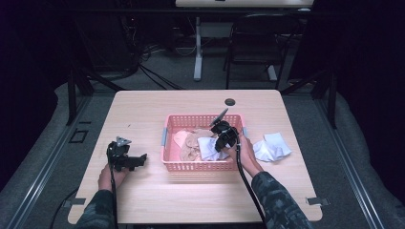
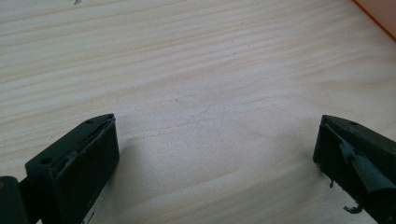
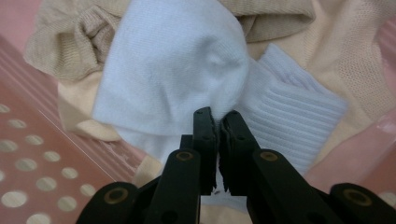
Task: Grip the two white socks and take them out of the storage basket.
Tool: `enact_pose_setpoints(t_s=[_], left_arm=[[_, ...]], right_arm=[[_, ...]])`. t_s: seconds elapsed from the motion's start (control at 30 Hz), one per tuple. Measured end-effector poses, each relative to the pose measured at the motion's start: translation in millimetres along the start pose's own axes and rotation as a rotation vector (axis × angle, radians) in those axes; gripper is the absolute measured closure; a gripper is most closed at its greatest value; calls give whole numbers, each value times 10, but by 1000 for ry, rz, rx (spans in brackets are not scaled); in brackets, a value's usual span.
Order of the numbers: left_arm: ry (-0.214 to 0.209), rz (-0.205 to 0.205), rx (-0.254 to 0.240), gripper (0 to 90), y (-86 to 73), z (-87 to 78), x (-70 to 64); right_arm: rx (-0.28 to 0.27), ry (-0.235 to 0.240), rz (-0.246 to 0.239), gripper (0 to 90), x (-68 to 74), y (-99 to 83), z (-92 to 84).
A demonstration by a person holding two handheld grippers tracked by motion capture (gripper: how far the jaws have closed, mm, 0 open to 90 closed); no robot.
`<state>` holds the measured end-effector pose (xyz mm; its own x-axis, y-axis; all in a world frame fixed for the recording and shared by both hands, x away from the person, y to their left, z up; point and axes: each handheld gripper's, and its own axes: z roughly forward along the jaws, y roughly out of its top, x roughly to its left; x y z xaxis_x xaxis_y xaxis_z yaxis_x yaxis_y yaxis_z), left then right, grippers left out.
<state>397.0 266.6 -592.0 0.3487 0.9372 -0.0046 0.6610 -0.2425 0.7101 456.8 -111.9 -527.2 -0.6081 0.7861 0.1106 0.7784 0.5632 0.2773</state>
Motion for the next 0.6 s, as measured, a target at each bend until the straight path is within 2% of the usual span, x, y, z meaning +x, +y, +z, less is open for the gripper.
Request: enact_pose_setpoints(t_s=[0.2,0.23,0.27,0.43,0.6], left_arm=[[0,3,2,0,0,-1,2],[0,3,2,0,1,-1,2],[0,0,0,0,0,0,0],[0,3,2,0,1,-1,2],[-2,4,1,0,2,1,1]], right_arm=[[-54,17,-4,869,11,-40,-132],[-58,12,-19,870,6,-47,-171],[-79,16,-5,871,15,-59,-203],[-117,23,-18,872,-12,-105,-415],[-170,54,-10,874,-65,-151,-616]])
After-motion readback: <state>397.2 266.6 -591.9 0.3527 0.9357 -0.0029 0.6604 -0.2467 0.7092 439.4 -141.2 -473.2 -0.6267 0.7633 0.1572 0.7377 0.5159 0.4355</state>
